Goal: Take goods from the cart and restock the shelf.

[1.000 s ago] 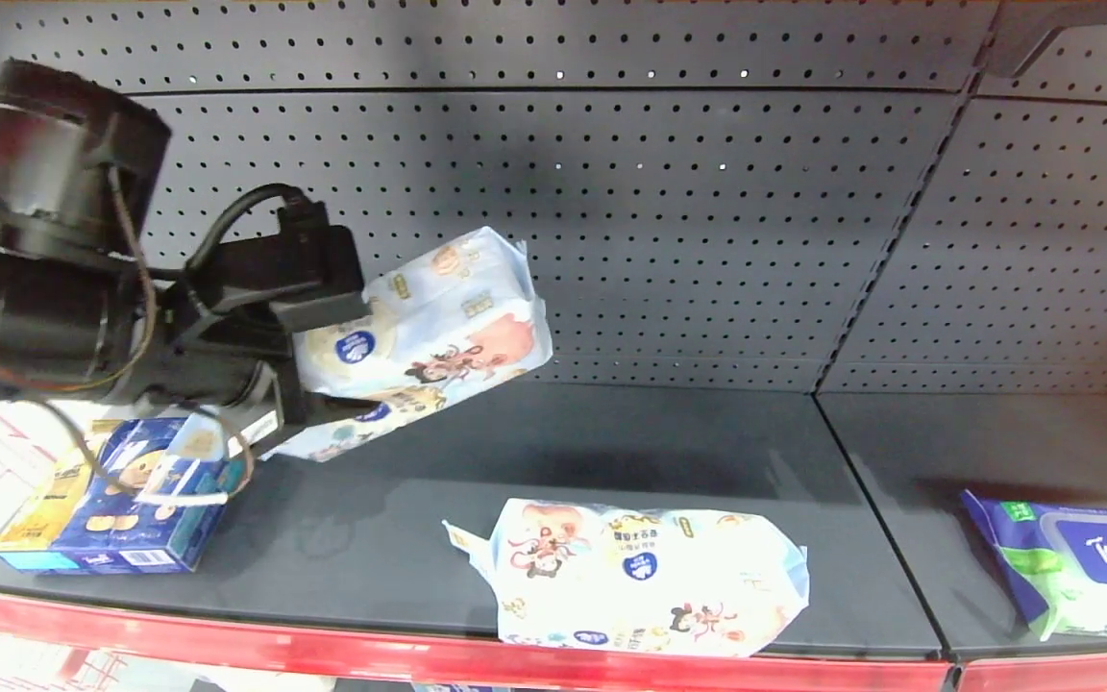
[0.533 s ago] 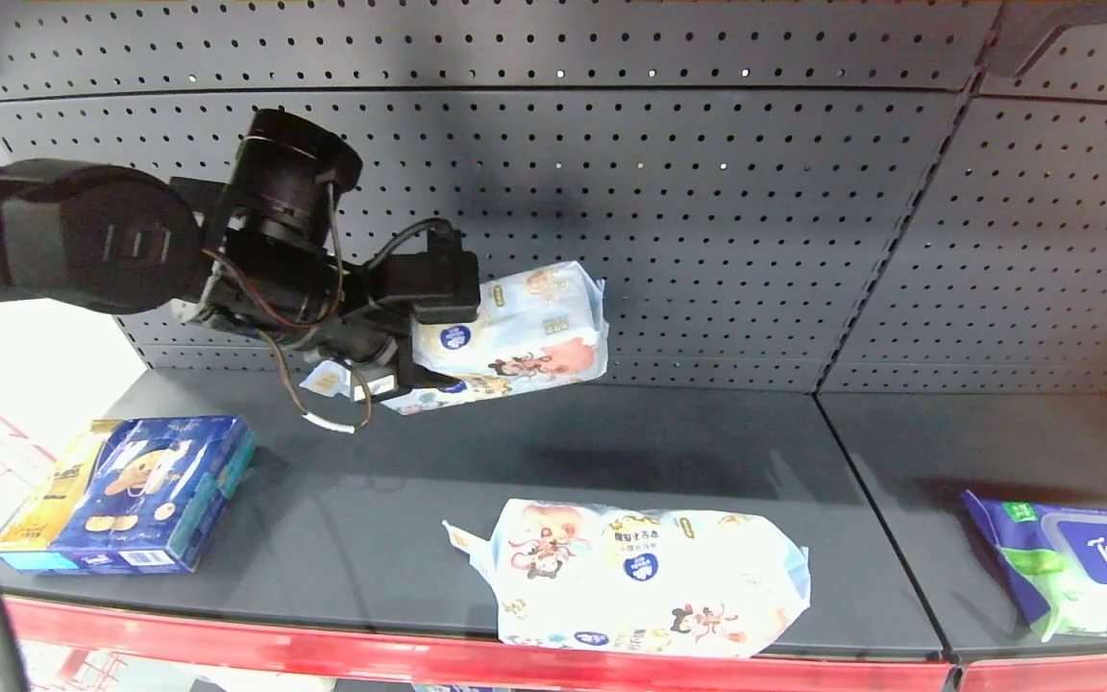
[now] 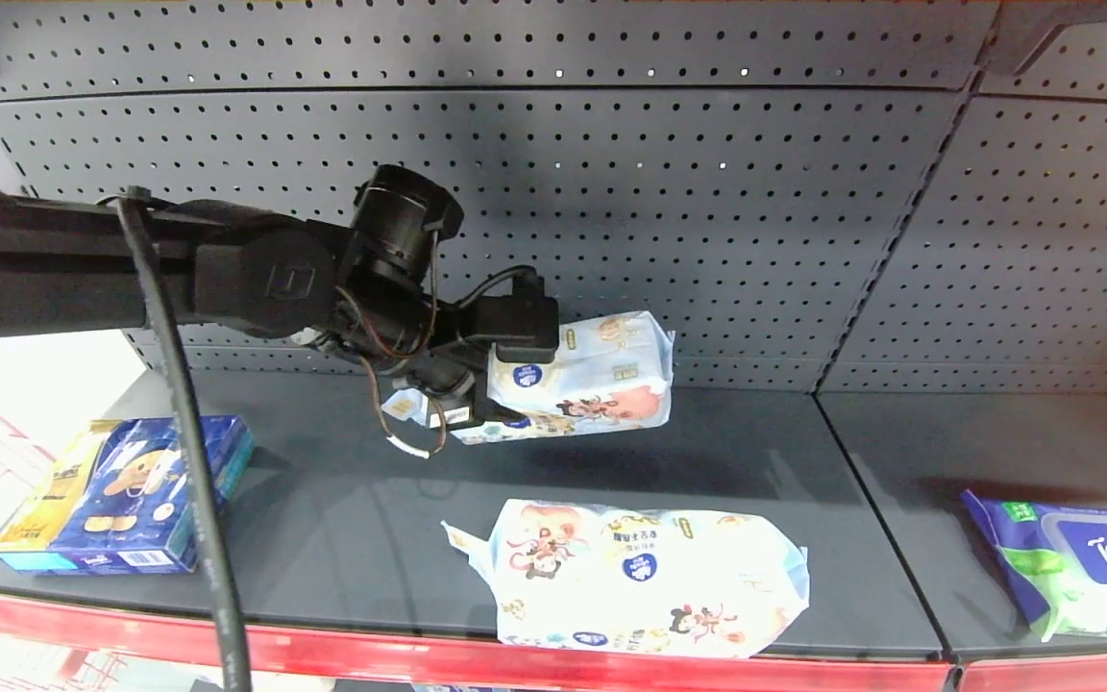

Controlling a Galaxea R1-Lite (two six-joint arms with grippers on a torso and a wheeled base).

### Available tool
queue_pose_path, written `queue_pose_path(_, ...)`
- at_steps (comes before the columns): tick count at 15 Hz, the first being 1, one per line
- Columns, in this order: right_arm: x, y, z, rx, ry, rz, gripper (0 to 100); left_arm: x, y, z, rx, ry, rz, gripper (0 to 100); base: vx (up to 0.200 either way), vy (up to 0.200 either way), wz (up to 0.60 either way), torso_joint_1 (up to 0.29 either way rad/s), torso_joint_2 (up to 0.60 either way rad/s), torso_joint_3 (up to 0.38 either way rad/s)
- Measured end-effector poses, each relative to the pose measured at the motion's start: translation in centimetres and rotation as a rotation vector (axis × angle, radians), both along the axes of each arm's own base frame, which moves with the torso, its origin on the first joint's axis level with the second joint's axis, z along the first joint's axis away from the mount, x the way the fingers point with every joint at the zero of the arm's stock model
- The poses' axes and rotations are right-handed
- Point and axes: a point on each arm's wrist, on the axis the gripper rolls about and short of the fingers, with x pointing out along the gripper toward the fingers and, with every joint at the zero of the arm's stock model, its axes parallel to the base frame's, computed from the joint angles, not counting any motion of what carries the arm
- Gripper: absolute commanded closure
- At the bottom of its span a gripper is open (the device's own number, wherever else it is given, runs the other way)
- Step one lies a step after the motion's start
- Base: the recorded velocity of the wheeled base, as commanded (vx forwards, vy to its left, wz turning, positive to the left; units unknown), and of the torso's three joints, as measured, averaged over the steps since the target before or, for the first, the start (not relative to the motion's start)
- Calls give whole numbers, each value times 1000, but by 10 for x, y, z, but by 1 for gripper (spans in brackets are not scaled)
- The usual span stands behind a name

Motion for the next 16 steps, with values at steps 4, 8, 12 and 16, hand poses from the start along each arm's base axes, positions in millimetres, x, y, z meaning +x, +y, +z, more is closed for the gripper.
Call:
queue_pose_path(4,1,0,-1,0,9,0,0,5,-15,-6,14,23,-27,100,0,0,0,0,0,0)
queue_pose_path(8,2,0,-2,0,12,-2,0,7,-25,-10,25,34,-44,100,0,0,0,0,0,0)
queue_pose_path(12,2,0,-3,-1,15,-2,0,9,-33,-16,31,40,-58,100,0,0,0,0,0,0)
queue_pose_path(16,2,0,-3,-1,16,-5,0,10,-38,-20,47,63,-68,0,0,0,0,0,0,0)
